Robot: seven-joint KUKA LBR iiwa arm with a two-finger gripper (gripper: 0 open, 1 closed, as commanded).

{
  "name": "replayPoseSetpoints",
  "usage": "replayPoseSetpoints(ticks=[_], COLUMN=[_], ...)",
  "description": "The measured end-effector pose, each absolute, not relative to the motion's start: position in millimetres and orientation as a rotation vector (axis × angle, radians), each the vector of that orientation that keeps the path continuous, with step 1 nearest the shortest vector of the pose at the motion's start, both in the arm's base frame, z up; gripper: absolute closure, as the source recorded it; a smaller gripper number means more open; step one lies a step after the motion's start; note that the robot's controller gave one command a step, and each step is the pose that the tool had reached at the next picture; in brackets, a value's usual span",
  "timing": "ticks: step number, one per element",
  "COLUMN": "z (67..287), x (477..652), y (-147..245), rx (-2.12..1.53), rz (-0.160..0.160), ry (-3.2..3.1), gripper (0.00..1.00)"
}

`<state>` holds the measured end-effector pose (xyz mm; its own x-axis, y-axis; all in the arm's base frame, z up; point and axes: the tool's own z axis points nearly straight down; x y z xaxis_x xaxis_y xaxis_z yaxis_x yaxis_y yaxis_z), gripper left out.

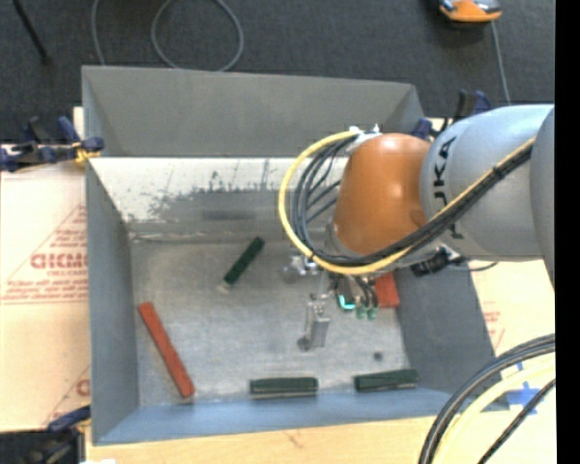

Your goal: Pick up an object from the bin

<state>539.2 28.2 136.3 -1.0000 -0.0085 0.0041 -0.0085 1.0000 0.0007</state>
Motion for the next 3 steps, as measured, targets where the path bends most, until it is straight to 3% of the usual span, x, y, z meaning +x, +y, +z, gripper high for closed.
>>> replayPoseSetpoints(ticks=[1,2,3], z=[68.5,103.3,101.3], x=[626.0,630.7,635.5], y=[93.7,82.6,89.4], rx=[0.187,0.153,0.608], rz=[-0.003,-0.002,0.001], ry=[-3.143,-3.147,-3.090], gripper=[0.00,0.00,0.00])
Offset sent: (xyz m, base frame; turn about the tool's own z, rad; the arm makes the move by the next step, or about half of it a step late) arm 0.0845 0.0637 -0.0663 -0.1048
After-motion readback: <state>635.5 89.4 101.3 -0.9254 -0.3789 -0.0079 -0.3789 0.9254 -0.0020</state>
